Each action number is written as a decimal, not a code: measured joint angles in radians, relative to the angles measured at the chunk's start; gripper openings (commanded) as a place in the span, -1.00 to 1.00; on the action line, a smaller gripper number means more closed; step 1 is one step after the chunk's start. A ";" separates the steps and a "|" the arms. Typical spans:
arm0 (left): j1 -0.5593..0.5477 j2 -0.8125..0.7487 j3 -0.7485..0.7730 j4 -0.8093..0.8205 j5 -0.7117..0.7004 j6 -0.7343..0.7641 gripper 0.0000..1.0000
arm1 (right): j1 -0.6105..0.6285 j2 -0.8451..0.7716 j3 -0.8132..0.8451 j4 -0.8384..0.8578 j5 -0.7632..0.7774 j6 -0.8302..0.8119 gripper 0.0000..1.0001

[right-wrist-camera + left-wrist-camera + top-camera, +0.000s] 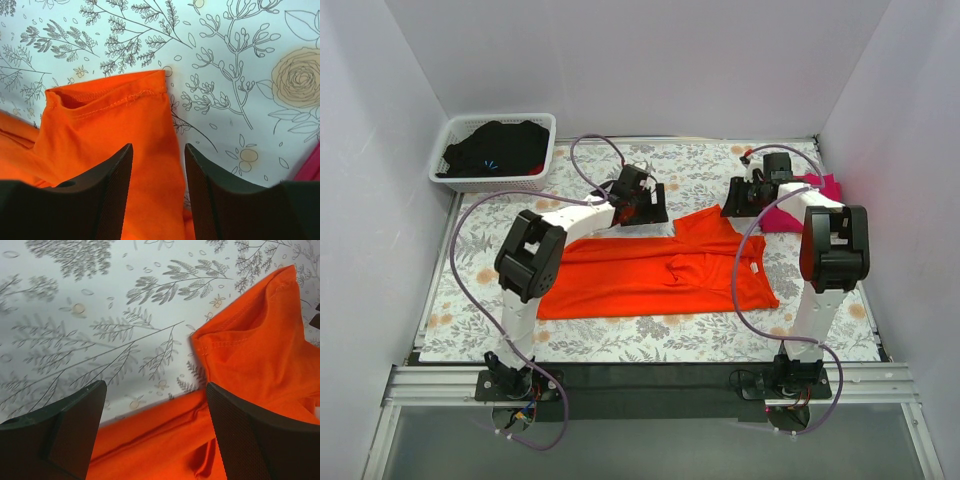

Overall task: Fold and stack the t-shirts
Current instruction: Fold the tshirt

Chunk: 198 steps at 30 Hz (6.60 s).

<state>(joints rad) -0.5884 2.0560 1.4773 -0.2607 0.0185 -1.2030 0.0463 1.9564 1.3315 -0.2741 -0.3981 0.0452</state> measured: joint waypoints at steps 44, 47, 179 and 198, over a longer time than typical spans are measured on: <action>-0.101 0.117 0.086 0.110 0.240 -0.010 -0.82 | 0.003 -0.160 -0.039 0.035 -0.089 0.015 -0.97; -0.108 0.035 0.023 0.107 0.282 -0.029 -0.80 | 0.006 -0.257 -0.104 0.039 -0.102 0.040 -0.97; 0.488 -0.601 -0.687 -0.211 -0.153 -0.417 -0.11 | 0.643 -0.071 -0.137 -0.070 -0.049 -0.206 -0.10; 0.488 -0.677 -0.716 -0.123 -0.246 -0.261 -0.81 | 0.643 -0.086 -0.163 -0.042 -0.050 -0.206 -0.10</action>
<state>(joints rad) -0.1001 1.3788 0.7609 -0.3836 -0.2276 -1.4639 0.6895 1.8706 1.1683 -0.3161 -0.4480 -0.1612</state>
